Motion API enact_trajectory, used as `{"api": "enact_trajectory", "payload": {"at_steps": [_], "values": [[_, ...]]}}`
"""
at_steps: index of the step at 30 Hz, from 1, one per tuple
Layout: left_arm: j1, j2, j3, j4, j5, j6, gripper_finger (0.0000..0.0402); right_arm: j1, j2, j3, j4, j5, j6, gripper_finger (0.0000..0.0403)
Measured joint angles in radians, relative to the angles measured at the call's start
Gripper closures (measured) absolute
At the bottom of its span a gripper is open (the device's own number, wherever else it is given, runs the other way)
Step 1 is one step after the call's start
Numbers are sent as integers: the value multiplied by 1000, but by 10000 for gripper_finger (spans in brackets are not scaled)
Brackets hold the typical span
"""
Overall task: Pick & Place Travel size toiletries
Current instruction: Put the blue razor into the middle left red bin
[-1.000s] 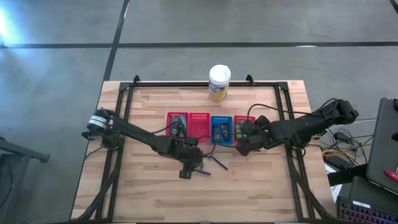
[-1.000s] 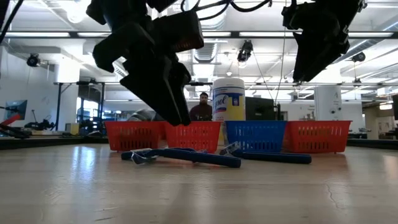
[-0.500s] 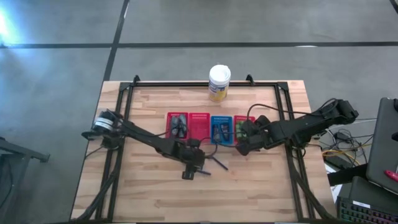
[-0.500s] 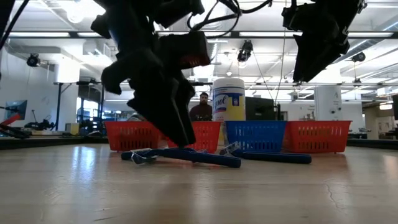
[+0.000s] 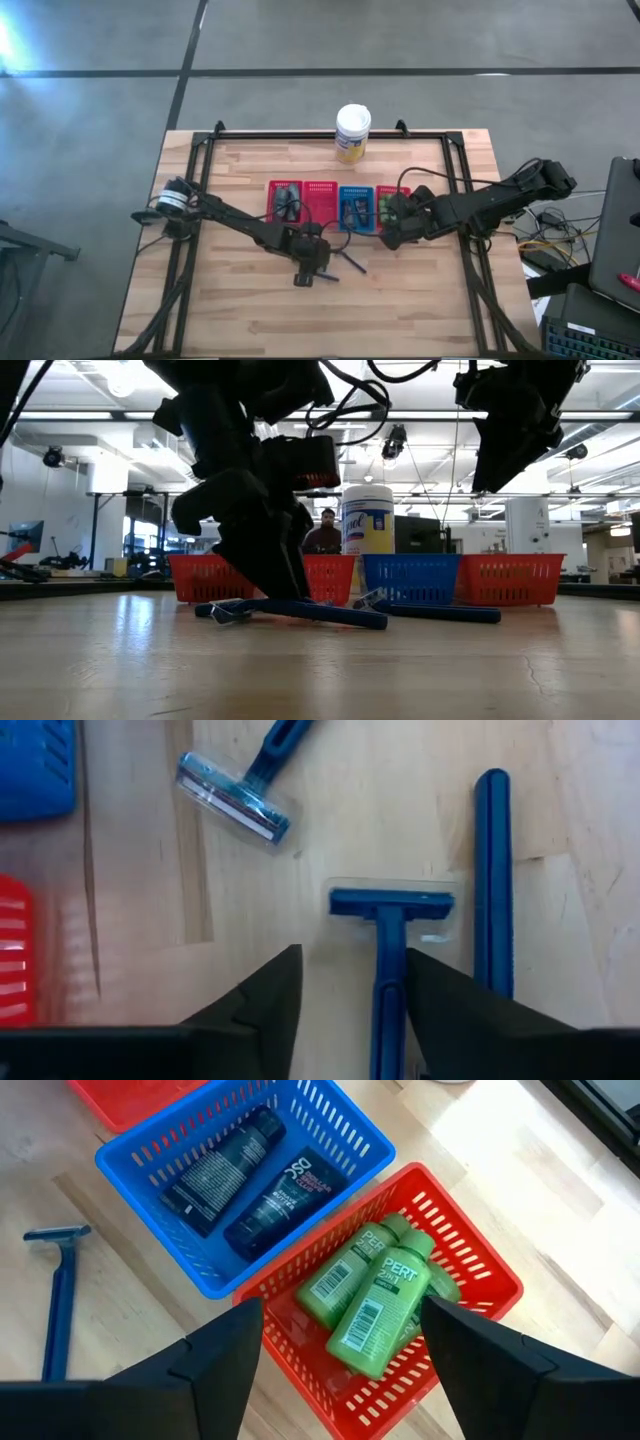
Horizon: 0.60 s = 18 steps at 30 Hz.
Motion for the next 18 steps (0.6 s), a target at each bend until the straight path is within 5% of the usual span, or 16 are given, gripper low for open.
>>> {"api": "enact_trajectory", "payload": {"at_steps": [8, 18], "values": [[0, 0, -1, -15, 0, 12, 299, 0, 0, 0, 0, 0, 0, 158], [0, -7, -53, -5, -16, -46, 307, 0, 1, 0, -1, 0, -4, 164]]}}
